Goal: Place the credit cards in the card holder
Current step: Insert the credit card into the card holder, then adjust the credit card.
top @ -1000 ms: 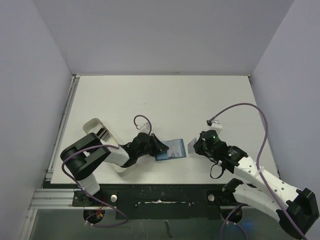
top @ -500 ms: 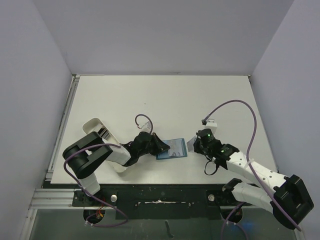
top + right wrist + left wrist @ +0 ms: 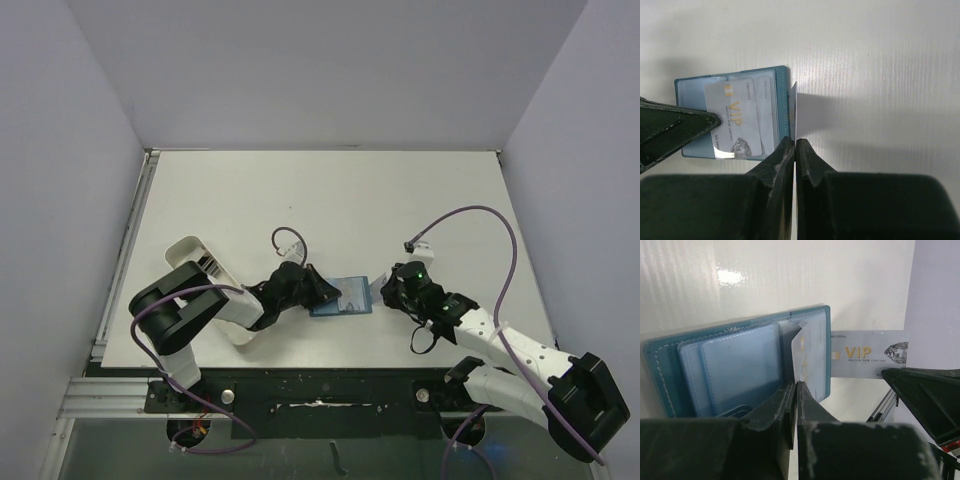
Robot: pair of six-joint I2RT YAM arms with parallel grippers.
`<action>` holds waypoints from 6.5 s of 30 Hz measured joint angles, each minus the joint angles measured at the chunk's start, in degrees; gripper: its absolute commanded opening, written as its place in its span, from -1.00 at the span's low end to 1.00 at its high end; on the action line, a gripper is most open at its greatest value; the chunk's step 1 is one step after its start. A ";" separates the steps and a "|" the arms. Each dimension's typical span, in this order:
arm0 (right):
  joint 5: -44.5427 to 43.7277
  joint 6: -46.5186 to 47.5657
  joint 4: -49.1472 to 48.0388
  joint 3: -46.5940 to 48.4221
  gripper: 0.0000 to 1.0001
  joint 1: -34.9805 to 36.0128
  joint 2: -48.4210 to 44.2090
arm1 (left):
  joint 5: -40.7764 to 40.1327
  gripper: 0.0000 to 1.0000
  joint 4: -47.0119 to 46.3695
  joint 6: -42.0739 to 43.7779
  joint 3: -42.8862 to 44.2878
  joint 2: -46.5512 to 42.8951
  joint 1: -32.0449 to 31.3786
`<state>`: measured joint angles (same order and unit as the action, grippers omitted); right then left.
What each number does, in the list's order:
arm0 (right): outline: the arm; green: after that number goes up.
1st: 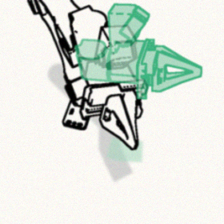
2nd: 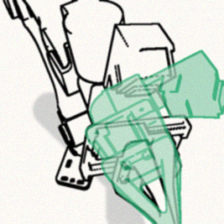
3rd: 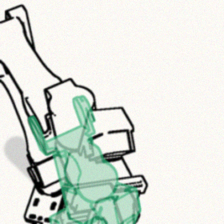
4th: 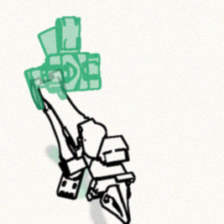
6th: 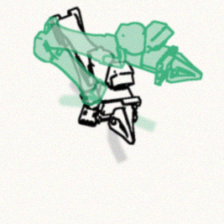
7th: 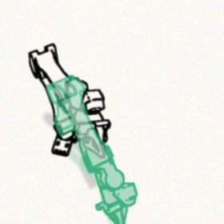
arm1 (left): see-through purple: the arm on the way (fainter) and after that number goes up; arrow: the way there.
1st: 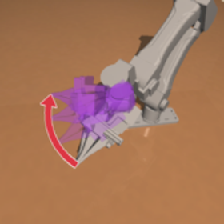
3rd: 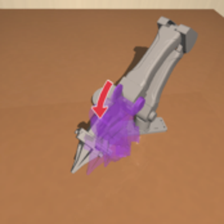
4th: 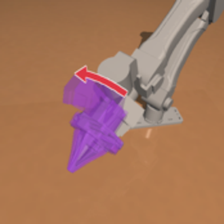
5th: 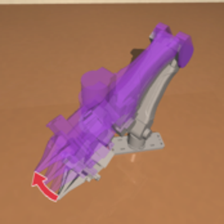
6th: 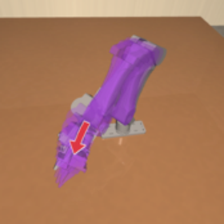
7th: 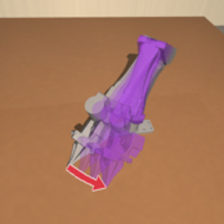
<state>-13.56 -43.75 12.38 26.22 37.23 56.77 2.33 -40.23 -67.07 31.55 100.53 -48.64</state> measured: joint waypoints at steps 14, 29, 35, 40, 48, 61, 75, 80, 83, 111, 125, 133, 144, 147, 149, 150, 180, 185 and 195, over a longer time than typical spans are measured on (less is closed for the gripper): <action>0.96 -1.57 -0.02 -1.49 -1.00 0.11 -0.33 | -1.88 -0.22 8.96 3.08 4.11 -1.53 -0.35; 0.55 -0.59 4.13 0.68 -1.00 0.35 -1.20 | -8.04 -0.20 23.34 9.33 9.99 -4.50 -0.81; 0.46 -0.17 4.13 1.33 -1.00 0.35 0.17 | -8.31 -0.20 23.76 9.92 9.99 -4.63 -0.81; 0.50 -0.02 3.10 2.01 -1.00 0.35 2.62 | -8.00 -0.22 23.54 9.94 9.99 -4.61 -0.81; 0.55 0.28 2.62 2.08 -1.00 0.35 3.17 | -6.36 -0.22 20.48 8.79 10.19 -2.49 -1.20; -2.34 2.29 7.37 6.43 -1.00 0.37 3.52 | -5.03 -0.22 18.56 8.11 10.78 -1.27 -1.55; -4.48 5.40 10.12 9.33 -1.00 1.55 6.47 | -5.20 -0.21 19.23 8.00 10.86 -1.29 -1.55; -4.48 5.42 9.05 9.33 -1.00 2.69 6.84 | -6.29 -0.20 20.11 8.35 10.88 -1.70 -1.57; -4.48 5.42 9.01 9.33 -1.00 3.06 6.86 | -7.30 -0.20 21.73 8.68 11.13 -2.34 -1.55; -4.70 4.07 8.26 9.33 -1.00 6.05 6.91 | -6.29 -0.20 17.90 4.42 12.66 0.76 -2.84; -5.55 3.26 7.82 9.35 -1.00 6.51 7.67 | -5.09 -0.21 14.75 2.62 12.98 2.03 -4.22; -7.08 3.13 10.64 9.35 -1.00 6.69 5.77 | -8.35 -0.20 21.88 5.46 13.62 -1.57 -4.26; -7.21 2.93 10.75 9.35 -1.00 6.69 5.60 | -11.39 -0.19 27.74 7.82 14.47 -3.85 -4.15; -7.17 2.93 10.36 9.35 -1.00 6.69 5.64 | -11.37 -0.19 27.78 7.80 14.47 -3.39 -4.15; -6.99 2.93 10.25 9.35 -1.00 6.69 5.64 | -11.34 -0.19 27.76 7.78 14.47 -2.75 -4.15; -6.86 2.93 10.12 9.35 -1.00 6.69 5.68 | -11.32 -0.19 27.71 7.76 14.47 -2.36 -4.15; -8.74 2.78 11.69 9.88 -1.00 6.73 6.01 | -9.09 -0.19 21.33 4.76 15.28 0.44 -4.63; -10.36 3.34 17.14 11.34 -1.00 6.73 0.52 | -8.70 -0.19 20.63 6.34 13.33 -1.62 -4.46; 1.20 10.51 20.06 14.71 -1.00 6.69 -12.20 | 1.95 -0.20 13.05 18.95 4.68 -17.11 -2.16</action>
<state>-12.36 -33.23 32.45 40.93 43.92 44.58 4.27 -27.18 -48.12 36.23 83.42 -50.81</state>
